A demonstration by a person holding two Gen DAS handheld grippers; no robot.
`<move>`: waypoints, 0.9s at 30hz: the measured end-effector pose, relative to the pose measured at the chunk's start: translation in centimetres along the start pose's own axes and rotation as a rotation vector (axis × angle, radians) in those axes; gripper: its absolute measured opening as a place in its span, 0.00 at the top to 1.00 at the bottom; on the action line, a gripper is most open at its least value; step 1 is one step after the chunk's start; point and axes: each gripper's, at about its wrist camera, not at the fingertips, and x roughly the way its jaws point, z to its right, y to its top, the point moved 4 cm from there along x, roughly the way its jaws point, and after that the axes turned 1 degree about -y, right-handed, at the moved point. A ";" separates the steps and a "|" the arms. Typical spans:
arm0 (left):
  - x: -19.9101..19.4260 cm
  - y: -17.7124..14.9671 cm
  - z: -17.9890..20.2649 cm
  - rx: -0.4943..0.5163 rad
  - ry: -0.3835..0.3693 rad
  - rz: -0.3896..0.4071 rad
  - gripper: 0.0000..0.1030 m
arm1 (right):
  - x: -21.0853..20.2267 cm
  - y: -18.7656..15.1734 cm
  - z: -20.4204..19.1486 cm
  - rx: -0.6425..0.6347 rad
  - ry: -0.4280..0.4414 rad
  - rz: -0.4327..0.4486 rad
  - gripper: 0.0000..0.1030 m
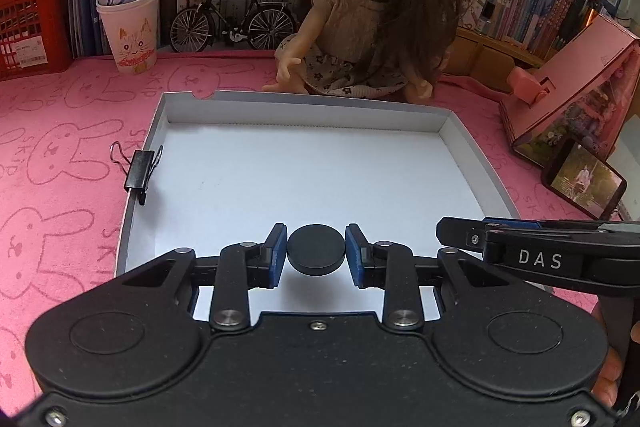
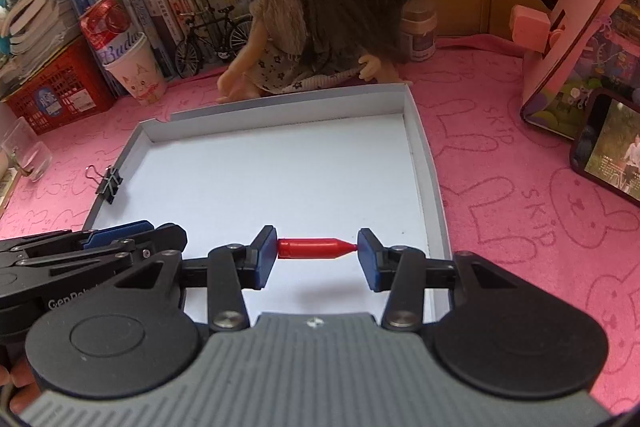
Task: Organize rigid objects
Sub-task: 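Carry the black lid and red crayon into the white tray and open both grippers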
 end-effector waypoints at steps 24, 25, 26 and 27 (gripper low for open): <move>3.7 0.7 0.0 -0.006 0.053 -0.025 0.71 | 3.0 1.0 -1.1 -0.072 -0.067 -0.021 0.51; 3.7 0.7 0.1 -0.001 0.056 -0.023 0.71 | 3.0 1.0 -1.1 -0.073 -0.067 -0.021 0.51; 3.7 0.7 0.1 0.002 0.058 -0.022 0.71 | 3.0 1.0 -1.2 -0.074 -0.066 -0.020 0.51; 3.7 0.6 0.2 0.005 0.059 -0.020 0.71 | 3.0 0.9 -1.2 -0.073 -0.064 -0.018 0.51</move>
